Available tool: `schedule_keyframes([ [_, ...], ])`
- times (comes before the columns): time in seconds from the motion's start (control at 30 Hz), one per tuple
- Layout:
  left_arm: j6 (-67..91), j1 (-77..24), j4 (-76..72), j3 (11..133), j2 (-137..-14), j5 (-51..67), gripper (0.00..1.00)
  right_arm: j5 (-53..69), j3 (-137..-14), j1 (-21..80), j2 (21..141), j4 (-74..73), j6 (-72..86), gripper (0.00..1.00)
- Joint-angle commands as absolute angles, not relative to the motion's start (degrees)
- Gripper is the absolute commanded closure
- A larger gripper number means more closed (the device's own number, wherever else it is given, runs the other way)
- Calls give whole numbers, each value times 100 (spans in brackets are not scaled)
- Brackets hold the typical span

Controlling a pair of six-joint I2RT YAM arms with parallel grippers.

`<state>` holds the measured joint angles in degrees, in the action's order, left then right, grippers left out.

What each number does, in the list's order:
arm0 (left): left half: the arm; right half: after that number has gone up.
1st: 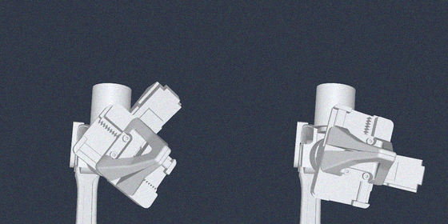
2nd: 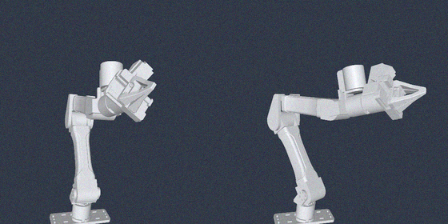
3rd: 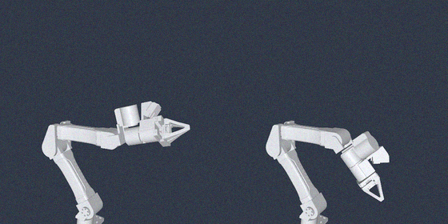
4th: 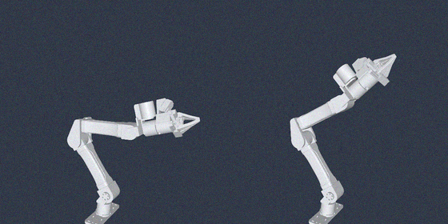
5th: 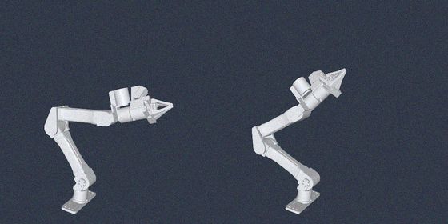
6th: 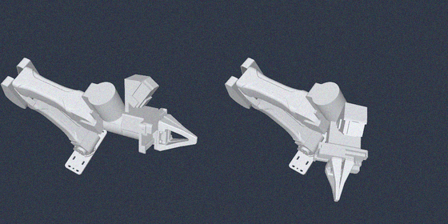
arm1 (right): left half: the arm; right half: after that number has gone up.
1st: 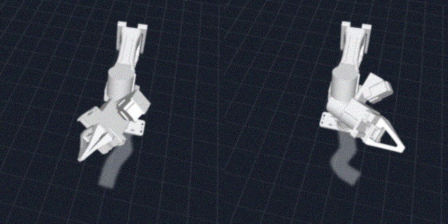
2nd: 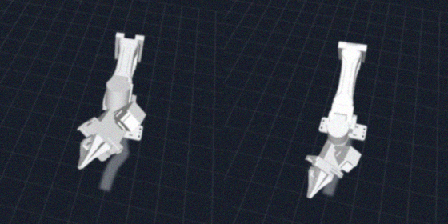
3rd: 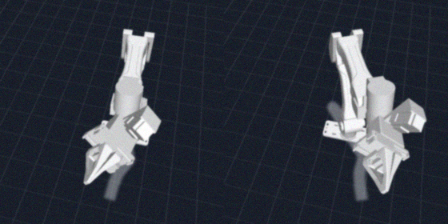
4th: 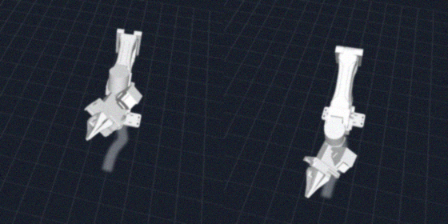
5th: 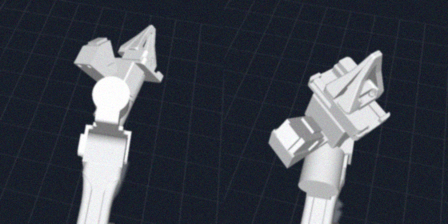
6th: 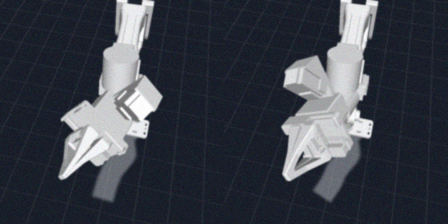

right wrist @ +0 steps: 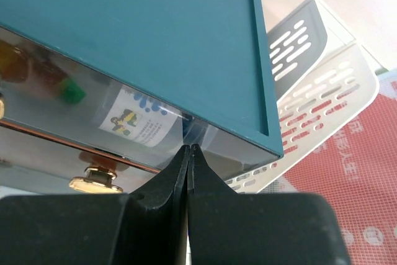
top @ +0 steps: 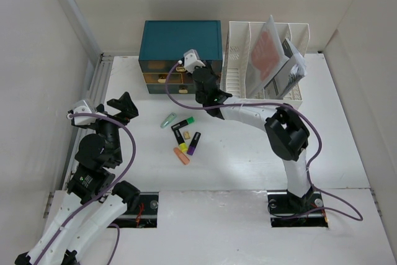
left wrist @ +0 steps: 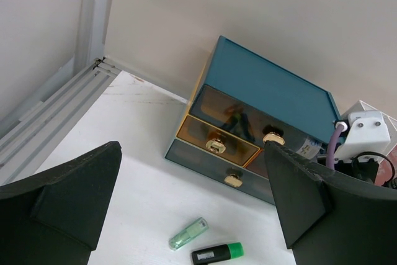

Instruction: Organize the desk

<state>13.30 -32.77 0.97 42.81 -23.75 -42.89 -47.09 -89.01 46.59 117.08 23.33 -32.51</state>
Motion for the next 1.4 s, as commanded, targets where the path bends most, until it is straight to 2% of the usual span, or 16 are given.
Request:
schedule_keyframes([
  [0.0, 1248, -3252, -193, 4263, -2312, -4263, 1, -5079, -8833, 4623, 11848, 3014, -3506, 100],
  [0.17, 1248, -3252, -193, 4263, -2312, -4263, 1, -5150, -8834, 4623, 11900, 3076, -3577, 100],
  [0.3, 1248, -3252, -193, 4263, -2312, -4263, 1, -4537, -8596, 4798, 11271, 2508, -3577, 100],
  [0.4, 1248, -3252, -193, 4263, -2312, -4210, 1, -2740, -8272, 4922, 10462, 1076, -3446, 100],
  [0.43, 1248, -3252, -246, 4263, -2312, -4158, 1, -1298, -8184, 4922, 9798, 759, -3445, 80],
  [0.5, 1196, -3252, -307, 4201, -2312, -4035, 1, -225, -8182, 4799, 9283, 32, -3445, 50],
  [0.53, 1195, -3252, -308, 4149, -2312, -3869, 1, 259, -8374, 4729, 9064, -356, -3393, 26],
  [0.6, 1143, -3252, -553, 4088, -2312, -3631, 1, 1140, -8639, 4343, 8957, -781, -2947, 4],
  [0.63, 1143, -3252, -632, 4026, -2312, -3525, 1, 1464, -8805, 4150, 8895, -782, -2466, 0],
  [0.8, 1477, -3252, -844, 4174, -3092, -3068, 1, 3222, -9009, 2824, 8895, -870, -838, 0],
  [0.9, 1608, -3068, -896, 4446, -3883, -2596, 1, 3418, -9009, 2593, 8754, -801, -335, 0],
  [0.97, 1705, -2638, -896, 4736, -4480, -2086, 6, 3349, -9009, 2593, 8649, -800, -334, 0],
  [1.17, 2056, -1662, -1291, 5352, -6069, 15, 46, 3287, -8886, 2479, 8394, -686, -114, 0],
  [1.2, 2126, -1391, -1405, 5422, -6247, 244, 58, 3287, -8825, 2479, 8394, -625, -114, 0],
  [1.3, 2329, -951, -1739, 5484, -6879, 939, 71, 3287, -8772, 2374, 8289, -572, -62, 0],
  [1.37, 2443, -766, -1740, 5537, -7162, 1167, 72, 3287, -8771, 2373, 8288, -571, -62, 0],
])
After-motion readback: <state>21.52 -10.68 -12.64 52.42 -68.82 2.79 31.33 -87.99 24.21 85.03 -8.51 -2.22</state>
